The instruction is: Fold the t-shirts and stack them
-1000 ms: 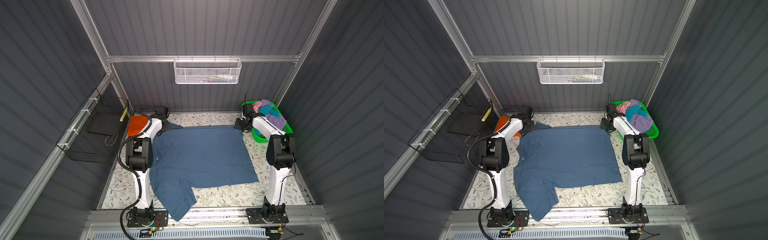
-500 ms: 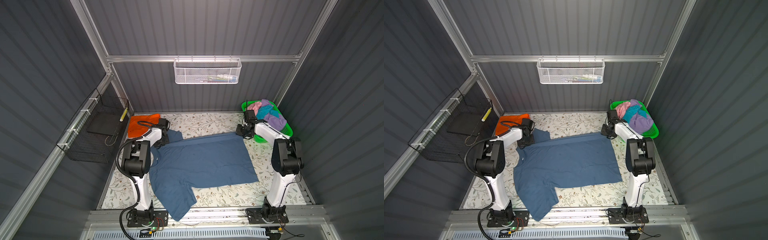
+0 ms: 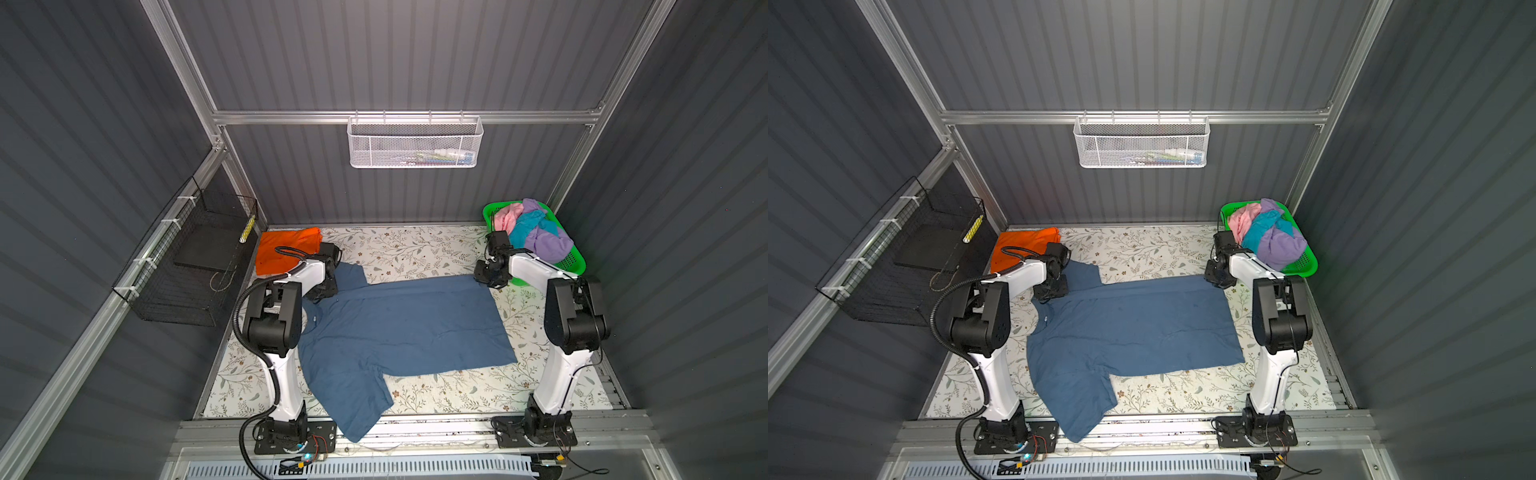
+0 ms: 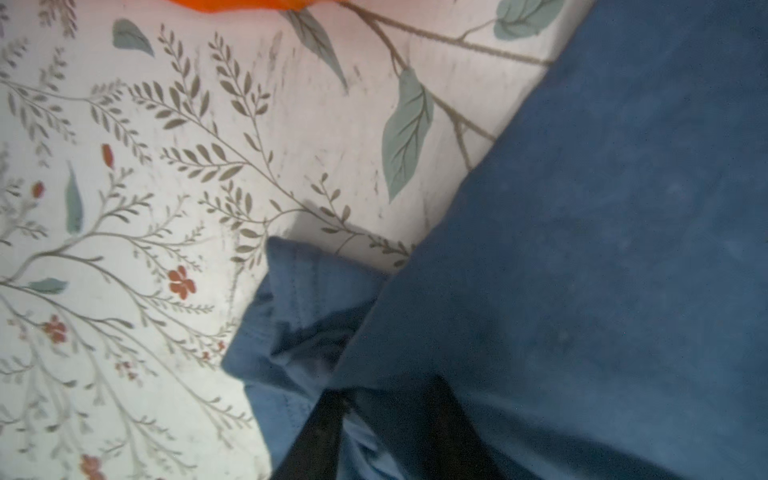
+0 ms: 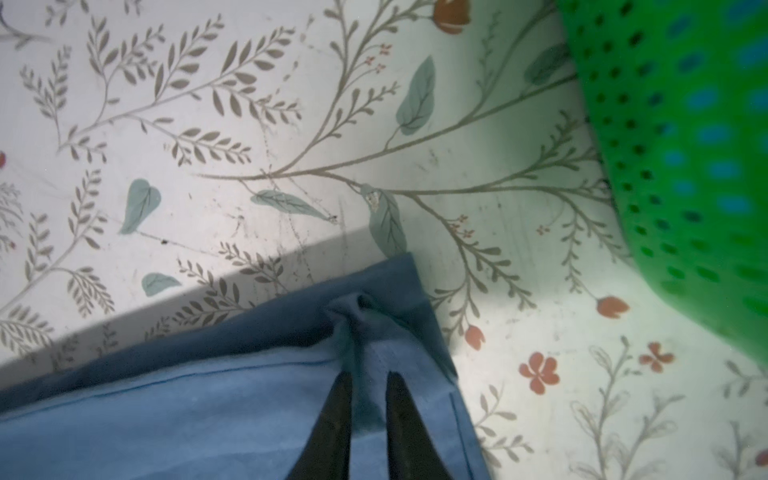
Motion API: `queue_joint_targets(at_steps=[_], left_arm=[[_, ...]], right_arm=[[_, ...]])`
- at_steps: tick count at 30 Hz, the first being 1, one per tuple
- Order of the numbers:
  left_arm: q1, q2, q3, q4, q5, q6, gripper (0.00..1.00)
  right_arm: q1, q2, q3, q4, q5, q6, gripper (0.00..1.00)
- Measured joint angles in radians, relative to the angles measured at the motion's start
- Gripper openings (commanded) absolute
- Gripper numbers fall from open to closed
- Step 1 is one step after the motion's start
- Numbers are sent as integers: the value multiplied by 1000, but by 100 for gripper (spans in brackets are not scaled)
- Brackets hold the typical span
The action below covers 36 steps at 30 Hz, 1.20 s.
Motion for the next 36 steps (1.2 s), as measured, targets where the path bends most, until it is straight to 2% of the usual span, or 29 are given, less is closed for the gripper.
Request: queue_joint_targets(at_steps=[3,7,11,16,21,24,28,33,36], left_arm=[[0,-11,60,-64,-26,-4,55],[0,-19,207,-80,-59,8,65],[0,11,355,-39,-59,29,68],[0,177,494,13,-24,51,70],[0,337,526,39,40,65,75],[0,372,550,48,63,64,75],[0,386,576,74,91,61,61],[0,402,574,100,134,43,30],[0,402,563,121,146,33,7]], right_arm=[[-4,-22,-9,0,5,11,35],[-5,-86,-56,2,7,21,37],[-5,-155,-97,2,-5,34,37],[-2,-209,-105,2,-19,40,37],[5,-240,-105,2,-35,40,36],[5,-241,-105,0,-47,40,36],[6,-241,-105,-2,-58,40,36],[6,-241,-105,-2,-61,44,36],[6,-241,-105,-2,-60,43,35]])
